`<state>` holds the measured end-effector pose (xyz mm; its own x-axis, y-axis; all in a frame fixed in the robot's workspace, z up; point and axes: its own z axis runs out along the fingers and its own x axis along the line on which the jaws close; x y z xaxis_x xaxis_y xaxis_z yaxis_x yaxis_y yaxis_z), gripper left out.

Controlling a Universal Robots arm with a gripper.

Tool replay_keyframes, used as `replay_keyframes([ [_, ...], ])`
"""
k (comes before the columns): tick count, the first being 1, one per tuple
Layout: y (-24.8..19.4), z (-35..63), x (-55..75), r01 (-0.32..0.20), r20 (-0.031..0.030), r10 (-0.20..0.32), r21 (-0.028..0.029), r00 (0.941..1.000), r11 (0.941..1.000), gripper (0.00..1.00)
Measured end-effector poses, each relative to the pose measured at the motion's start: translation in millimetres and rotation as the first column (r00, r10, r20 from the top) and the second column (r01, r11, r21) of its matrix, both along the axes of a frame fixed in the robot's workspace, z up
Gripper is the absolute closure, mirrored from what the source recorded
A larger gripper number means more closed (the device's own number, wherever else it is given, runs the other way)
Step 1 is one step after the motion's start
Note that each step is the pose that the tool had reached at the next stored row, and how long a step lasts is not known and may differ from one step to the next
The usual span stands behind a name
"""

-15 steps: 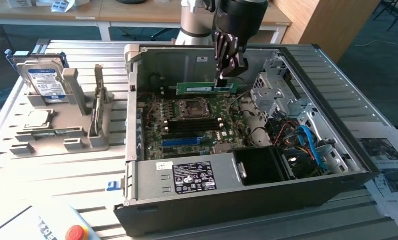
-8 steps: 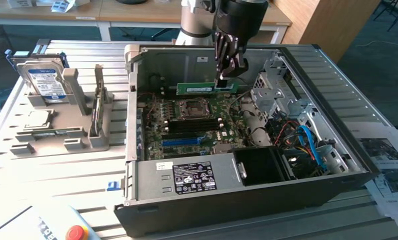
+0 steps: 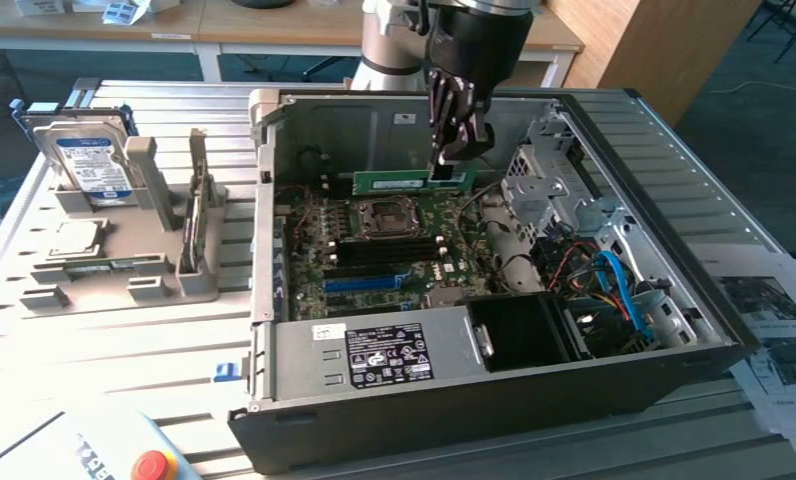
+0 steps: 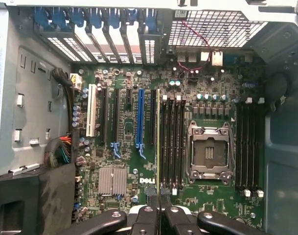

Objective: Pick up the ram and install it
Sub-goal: 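Insert the ram into the slot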

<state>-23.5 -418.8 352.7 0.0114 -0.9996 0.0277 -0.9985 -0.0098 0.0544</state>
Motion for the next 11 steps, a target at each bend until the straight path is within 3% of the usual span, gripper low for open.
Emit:
replay_keyframes([
  [11, 0.0, -4.8, 0.0, 0.000, 0.0009, 0.000, 0.0001, 1.0000, 1.0000, 0.88],
])
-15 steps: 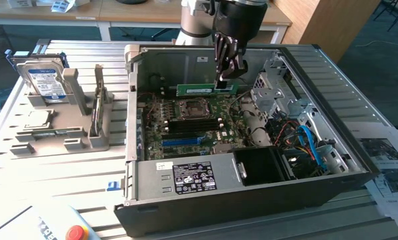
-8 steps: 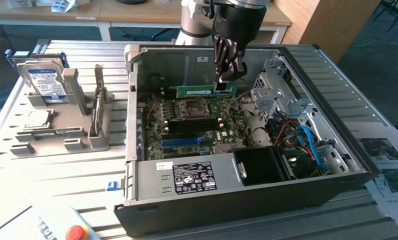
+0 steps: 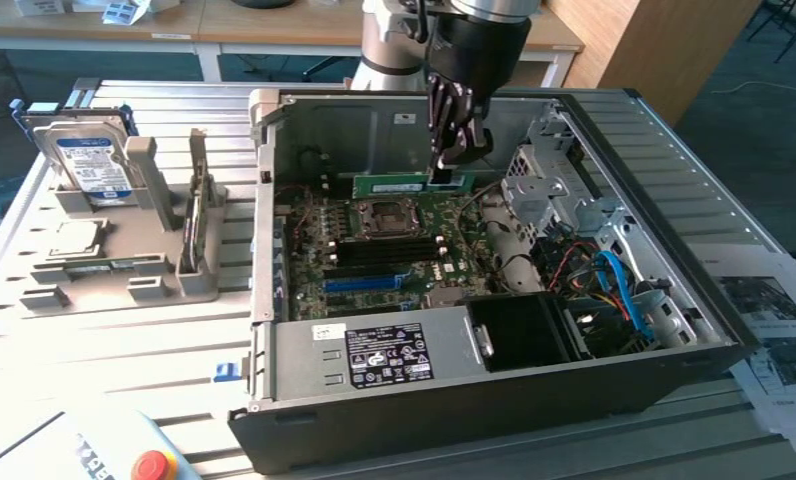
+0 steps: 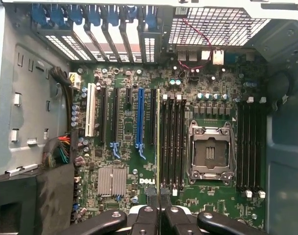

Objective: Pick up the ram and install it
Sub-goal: 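Insert the ram into the slot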

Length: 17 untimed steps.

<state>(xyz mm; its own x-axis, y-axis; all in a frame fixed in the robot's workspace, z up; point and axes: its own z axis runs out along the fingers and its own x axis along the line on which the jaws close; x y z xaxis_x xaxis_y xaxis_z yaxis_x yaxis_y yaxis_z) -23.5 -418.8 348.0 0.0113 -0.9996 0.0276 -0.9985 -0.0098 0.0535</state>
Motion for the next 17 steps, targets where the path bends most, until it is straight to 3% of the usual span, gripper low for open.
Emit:
replay_keyframes([
  [12, 0.0, -5.9, 0.0, 0.000, 0.0001, 0.000, 0.0003, 1.0000, 1.0000, 0.88],
  [17, 0.0, -14.3, 0.0, 0.000, 0.0002, 0.000, 0.0001, 1.0000, 1.0000, 0.88],
])
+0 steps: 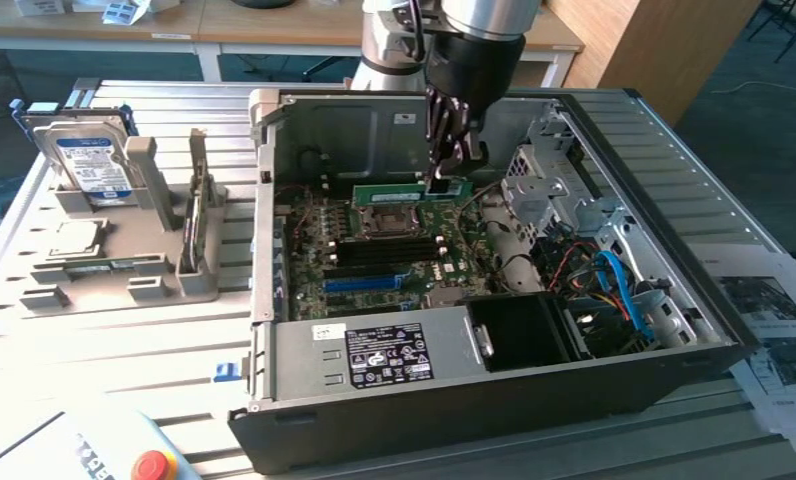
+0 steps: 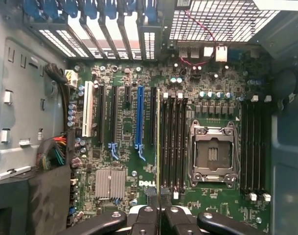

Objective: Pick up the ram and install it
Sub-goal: 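Insert the ram into the slot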

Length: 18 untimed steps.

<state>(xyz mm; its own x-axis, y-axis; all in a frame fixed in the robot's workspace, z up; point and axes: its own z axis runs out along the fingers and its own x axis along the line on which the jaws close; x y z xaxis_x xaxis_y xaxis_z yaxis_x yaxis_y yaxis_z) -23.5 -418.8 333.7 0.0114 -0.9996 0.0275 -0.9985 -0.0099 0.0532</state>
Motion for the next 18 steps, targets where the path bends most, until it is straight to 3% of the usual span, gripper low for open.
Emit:
replay_keyframes([
  [6, 0.0, -9.4, 0.0, 0.000, 0.0000, 0.000, 0.0000, 1.0000, 1.0000, 0.88],
  [18, 0.0, -11.0, 0.0, 0.000, 0.0000, 0.000, 0.0001, 1.0000, 1.0000, 0.88],
])
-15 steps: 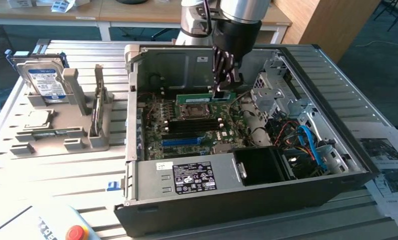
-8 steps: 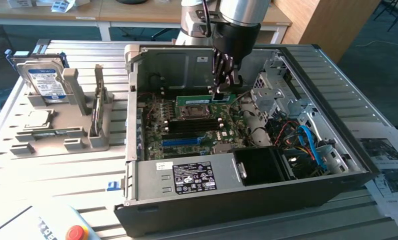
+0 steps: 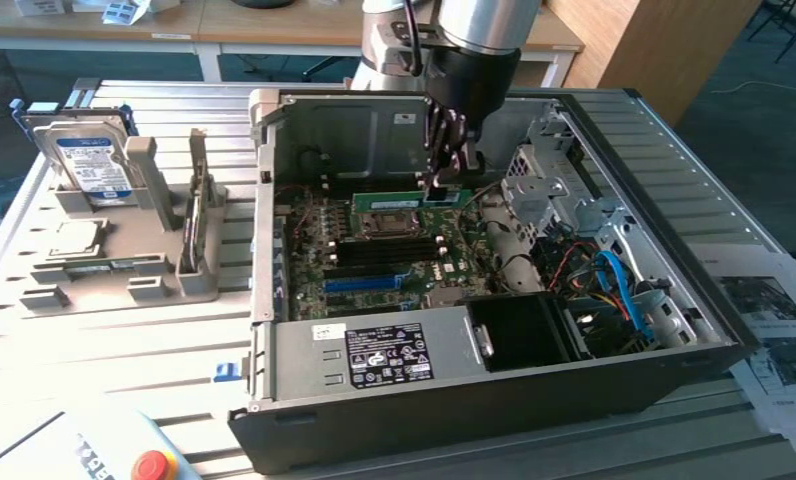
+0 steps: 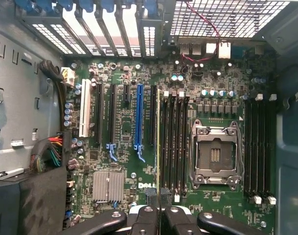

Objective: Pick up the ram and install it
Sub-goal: 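Insert the ram into the slot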

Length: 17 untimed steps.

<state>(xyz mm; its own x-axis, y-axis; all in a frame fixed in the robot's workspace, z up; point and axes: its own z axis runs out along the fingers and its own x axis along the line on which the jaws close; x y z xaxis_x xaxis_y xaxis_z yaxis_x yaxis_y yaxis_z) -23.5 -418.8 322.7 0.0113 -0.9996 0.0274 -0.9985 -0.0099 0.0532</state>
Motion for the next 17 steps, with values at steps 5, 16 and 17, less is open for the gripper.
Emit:
replay_keyframes([
  [5, 0.0, -4.2, 0.0, 0.000, -0.0001, 0.000, -0.0002, 1.0000, 1.0000, 0.88],
  [16, 0.0, -22.3, -0.7, 0.000, -0.0001, 0.000, -0.0002, 1.0000, 1.0000, 0.88],
  [17, 0.0, -24.2, -0.7, 0.000, 0.0000, 0.000, -0.0002, 1.0000, 1.0000, 0.88],
])
